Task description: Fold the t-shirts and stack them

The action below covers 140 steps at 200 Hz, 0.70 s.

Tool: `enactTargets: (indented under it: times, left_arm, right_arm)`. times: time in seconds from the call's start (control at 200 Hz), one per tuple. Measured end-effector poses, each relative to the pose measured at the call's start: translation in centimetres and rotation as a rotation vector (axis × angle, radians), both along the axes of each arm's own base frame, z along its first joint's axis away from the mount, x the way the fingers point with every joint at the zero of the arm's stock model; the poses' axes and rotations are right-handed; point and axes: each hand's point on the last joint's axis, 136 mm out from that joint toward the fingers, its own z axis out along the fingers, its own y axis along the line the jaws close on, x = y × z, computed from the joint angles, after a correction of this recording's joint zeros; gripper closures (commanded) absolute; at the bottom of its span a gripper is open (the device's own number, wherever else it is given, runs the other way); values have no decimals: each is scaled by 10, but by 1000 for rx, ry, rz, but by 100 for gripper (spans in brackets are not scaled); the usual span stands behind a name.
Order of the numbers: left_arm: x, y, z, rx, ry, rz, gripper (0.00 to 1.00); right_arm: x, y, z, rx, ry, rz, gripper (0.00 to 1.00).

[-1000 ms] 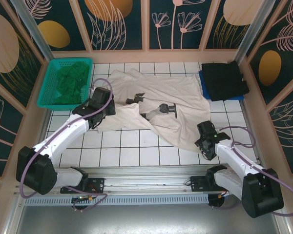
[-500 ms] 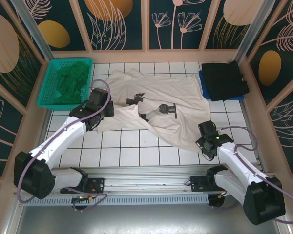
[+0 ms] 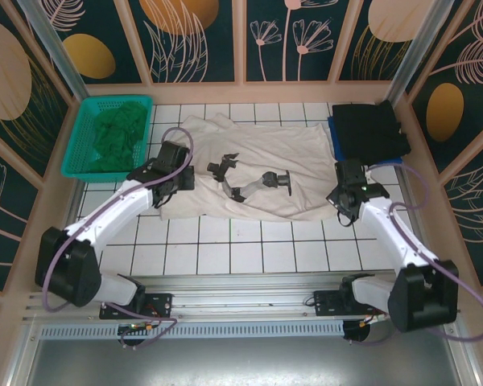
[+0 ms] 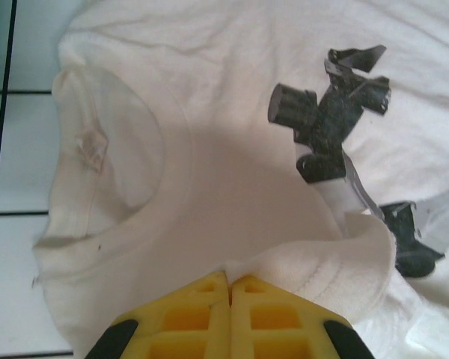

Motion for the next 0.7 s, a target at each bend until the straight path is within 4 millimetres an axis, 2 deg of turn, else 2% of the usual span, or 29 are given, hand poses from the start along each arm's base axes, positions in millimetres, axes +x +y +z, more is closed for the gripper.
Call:
enactTargets:
  times: [0.145,0.28,0.4,0.53,0.701]
  left_arm:
    - [20,-4,-10,35,8,10,100]
    - [23,-3,-21,58,28,13,100]
    - [26,-4,-18,59,21,15,100]
    - [16,1,-10,43,2,20,100]
    - [-29,24,11,1,-29,69,100]
  right_arm:
    - [25,-7,-2,-27,7,30,100]
    - [42,-3,-1,-27,-7,79,100]
    - [50,1,0,-20,-7,104,100]
    - [40,1,3,-9,-21,103,100]
    - [-8,-5,2,17,-53,53,100]
